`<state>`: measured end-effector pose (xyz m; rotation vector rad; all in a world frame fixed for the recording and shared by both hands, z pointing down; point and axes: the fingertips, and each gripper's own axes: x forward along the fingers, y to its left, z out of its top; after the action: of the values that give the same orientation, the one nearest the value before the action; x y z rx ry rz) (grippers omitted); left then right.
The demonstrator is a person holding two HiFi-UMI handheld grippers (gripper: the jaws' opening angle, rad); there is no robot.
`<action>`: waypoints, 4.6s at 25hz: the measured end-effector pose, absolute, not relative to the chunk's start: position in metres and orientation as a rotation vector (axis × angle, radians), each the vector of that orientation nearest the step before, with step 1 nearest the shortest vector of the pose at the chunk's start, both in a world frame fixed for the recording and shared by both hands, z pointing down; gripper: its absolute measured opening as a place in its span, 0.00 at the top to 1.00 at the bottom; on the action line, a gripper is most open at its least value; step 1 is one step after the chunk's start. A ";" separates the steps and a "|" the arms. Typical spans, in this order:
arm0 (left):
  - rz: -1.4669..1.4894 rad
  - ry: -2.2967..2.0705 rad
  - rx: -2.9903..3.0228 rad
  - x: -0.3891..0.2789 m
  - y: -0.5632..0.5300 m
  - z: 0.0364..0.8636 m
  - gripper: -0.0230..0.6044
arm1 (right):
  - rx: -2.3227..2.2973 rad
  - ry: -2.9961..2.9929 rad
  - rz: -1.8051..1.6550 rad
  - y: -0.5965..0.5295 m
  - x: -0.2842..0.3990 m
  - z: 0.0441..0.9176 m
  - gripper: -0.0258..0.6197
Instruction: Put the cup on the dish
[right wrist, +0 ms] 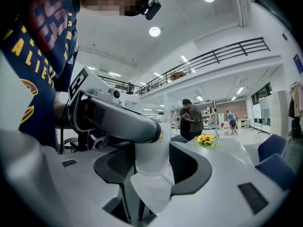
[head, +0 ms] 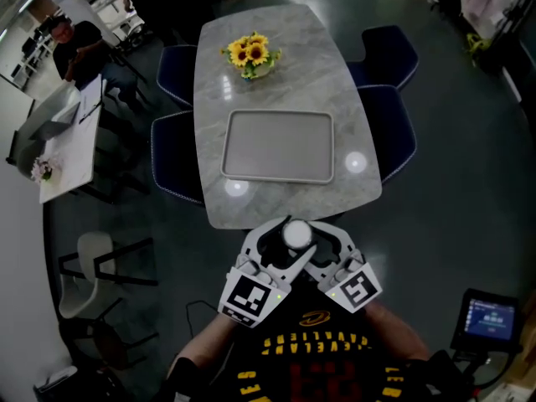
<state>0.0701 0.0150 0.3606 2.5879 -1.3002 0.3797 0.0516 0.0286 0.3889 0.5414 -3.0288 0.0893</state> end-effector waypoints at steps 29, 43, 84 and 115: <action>0.573 -1.071 2.677 0.014 -0.163 0.411 0.54 | 0.746 -2.789 -0.061 -0.155 -0.007 0.437 0.60; 0.610 -1.008 2.615 -0.025 -0.204 0.469 0.54 | 0.723 -2.628 0.022 -0.199 -0.045 0.491 0.60; 0.759 -0.852 2.527 -0.054 -0.254 0.603 0.54 | 0.721 -2.335 0.130 -0.250 -0.071 0.623 0.60; 0.709 -0.926 2.553 -0.054 -0.256 0.608 0.47 | 0.715 -2.307 0.159 -0.248 -0.066 0.633 0.60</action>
<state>-0.0544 -0.2555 0.6084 2.5528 -0.9258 0.7087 -0.0655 -0.2483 0.6334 0.7152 -2.3071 0.1587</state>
